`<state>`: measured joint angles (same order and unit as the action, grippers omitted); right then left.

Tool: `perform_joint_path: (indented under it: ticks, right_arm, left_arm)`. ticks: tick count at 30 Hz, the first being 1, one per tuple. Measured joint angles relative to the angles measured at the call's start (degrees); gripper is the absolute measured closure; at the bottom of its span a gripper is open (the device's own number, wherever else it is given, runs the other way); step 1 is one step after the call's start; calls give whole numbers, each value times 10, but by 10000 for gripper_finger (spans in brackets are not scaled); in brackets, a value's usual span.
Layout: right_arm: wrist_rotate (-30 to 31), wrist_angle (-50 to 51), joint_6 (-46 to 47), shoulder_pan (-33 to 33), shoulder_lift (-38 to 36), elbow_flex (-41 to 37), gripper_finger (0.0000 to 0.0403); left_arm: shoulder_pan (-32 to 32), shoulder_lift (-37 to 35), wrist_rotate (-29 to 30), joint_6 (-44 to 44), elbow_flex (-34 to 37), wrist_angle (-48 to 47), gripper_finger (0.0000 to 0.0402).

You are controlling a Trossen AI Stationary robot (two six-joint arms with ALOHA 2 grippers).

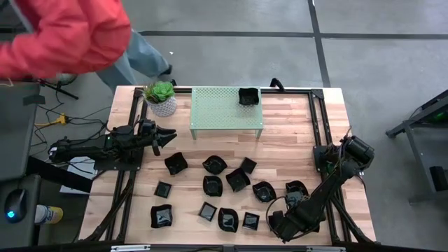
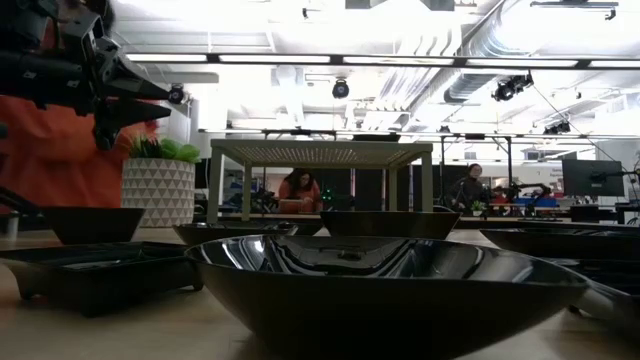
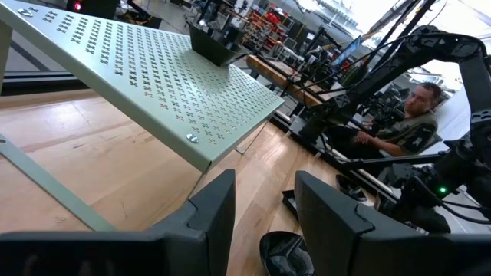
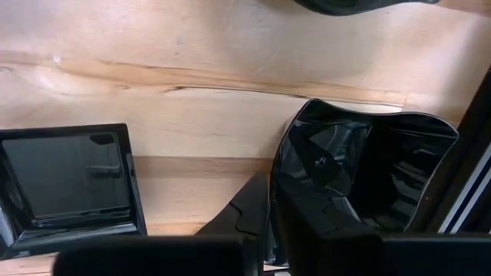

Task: Pick & Place Mini shaped plates
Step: Stack the distorted square plate on top of the distorted square plate on the shelf

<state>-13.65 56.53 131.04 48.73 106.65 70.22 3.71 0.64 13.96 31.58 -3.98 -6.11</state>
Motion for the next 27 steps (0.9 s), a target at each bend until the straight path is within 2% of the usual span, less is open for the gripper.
perform_joint_path:
  ticks: [4,17,27]
  right_arm:
    - [-5,-1,-5,0,0,0,399]
    - [-24,-4,-29,0,0,1,402]
    - [-11,90,-58,-1,0,80,402]
  left_arm:
    - [0,0,0,0,0,0,268]
    - [0,0,0,0,0,0,268]
    - [0,0,0,0,0,0,268]
